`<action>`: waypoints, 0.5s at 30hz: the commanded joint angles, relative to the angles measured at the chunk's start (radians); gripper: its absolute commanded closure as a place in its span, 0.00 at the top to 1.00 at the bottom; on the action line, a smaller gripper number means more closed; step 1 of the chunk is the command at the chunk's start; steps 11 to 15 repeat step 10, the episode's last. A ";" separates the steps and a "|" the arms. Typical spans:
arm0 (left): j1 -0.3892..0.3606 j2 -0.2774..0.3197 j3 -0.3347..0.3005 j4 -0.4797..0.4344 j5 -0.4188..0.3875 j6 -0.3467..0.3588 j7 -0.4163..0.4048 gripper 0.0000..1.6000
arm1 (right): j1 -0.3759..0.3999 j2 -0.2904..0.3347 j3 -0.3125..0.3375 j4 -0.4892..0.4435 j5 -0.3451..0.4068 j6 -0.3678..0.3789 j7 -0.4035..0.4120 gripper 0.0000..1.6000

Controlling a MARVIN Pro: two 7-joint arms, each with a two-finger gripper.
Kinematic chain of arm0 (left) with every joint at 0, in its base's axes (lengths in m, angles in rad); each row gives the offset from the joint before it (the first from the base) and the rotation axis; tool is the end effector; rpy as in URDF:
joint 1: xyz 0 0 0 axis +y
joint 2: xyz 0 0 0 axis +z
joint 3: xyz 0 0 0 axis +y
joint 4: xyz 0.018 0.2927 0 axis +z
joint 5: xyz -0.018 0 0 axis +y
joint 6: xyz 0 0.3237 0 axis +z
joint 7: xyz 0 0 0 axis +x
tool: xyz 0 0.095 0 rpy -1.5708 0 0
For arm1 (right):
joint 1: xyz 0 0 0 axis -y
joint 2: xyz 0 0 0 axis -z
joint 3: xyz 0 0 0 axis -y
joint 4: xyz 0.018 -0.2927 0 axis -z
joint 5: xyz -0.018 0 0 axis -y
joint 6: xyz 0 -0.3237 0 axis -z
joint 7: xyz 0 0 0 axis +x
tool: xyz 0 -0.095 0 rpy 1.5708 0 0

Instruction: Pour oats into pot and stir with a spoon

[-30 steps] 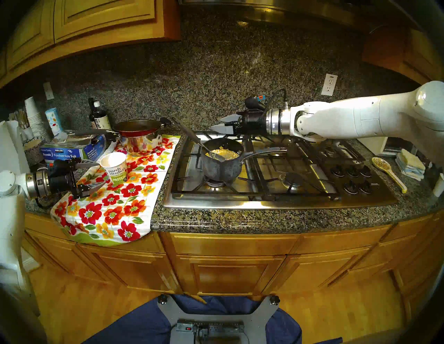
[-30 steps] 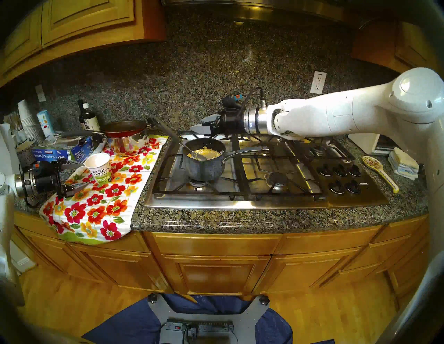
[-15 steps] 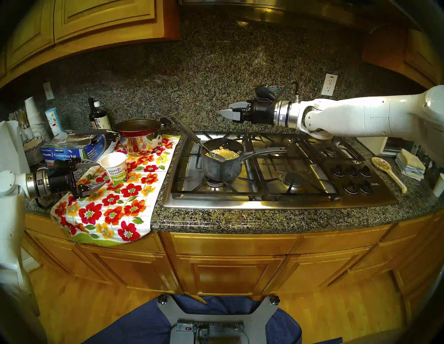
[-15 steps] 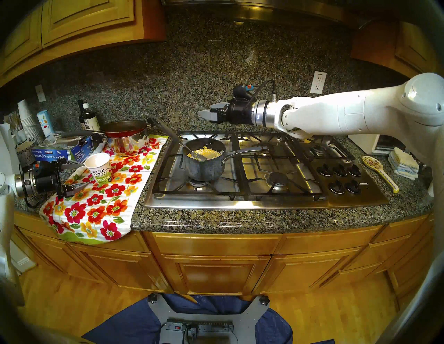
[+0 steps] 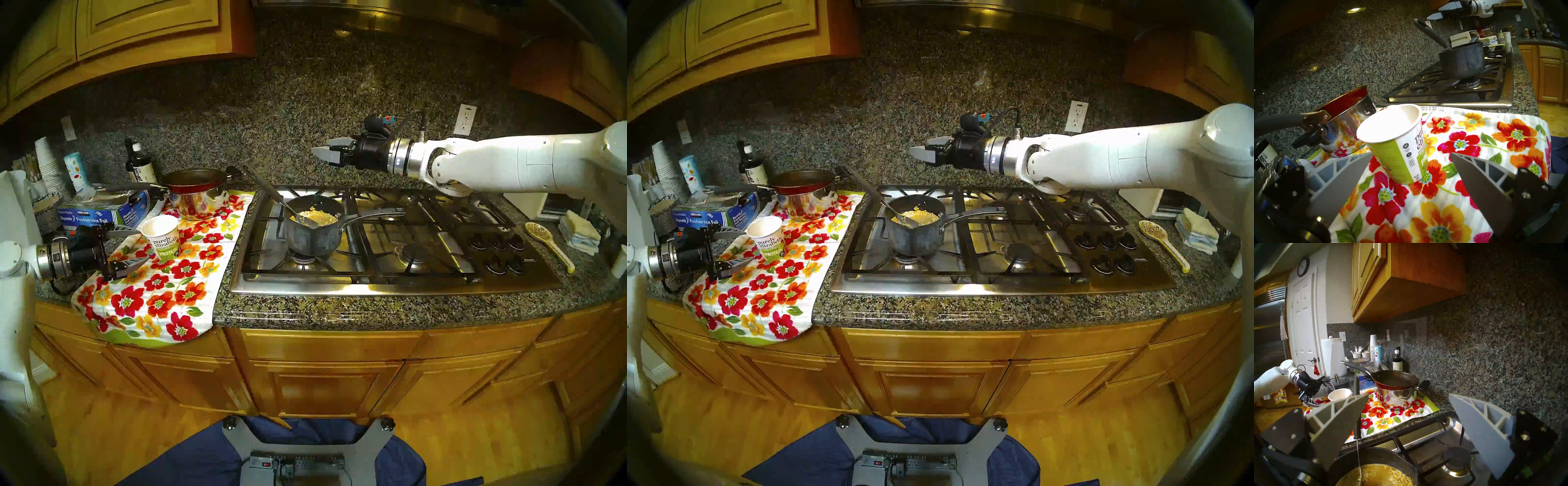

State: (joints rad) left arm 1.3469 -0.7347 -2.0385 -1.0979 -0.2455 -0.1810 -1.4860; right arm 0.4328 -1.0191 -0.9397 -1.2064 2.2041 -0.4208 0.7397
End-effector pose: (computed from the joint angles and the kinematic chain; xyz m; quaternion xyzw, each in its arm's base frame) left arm 0.3705 0.3658 -0.1705 0.6764 -0.4390 0.5810 0.1108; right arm 0.5687 0.0183 -0.0411 -0.6205 -0.3649 -0.5963 0.3553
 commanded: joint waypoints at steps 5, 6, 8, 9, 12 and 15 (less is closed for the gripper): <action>-0.024 0.017 -0.012 -0.014 -0.020 0.000 0.002 1.00 | 0.048 0.005 0.024 -0.003 0.003 -0.025 -0.022 1.00; -0.024 0.017 -0.012 -0.014 -0.020 0.000 0.002 1.00 | 0.049 0.005 0.024 -0.004 0.002 -0.026 -0.023 1.00; -0.024 0.017 -0.012 -0.014 -0.020 0.000 0.002 1.00 | 0.049 0.006 0.024 -0.005 0.002 -0.027 -0.025 1.00; -0.024 0.017 -0.012 -0.014 -0.020 0.000 0.002 1.00 | 0.049 0.006 0.024 -0.006 0.002 -0.027 -0.026 1.00; -0.024 0.017 -0.012 -0.014 -0.020 0.000 0.002 1.00 | 0.050 0.006 0.023 -0.006 0.002 -0.028 -0.027 1.00; -0.024 0.017 -0.012 -0.014 -0.020 0.000 0.002 1.00 | 0.050 0.006 0.023 -0.006 0.002 -0.028 -0.027 1.00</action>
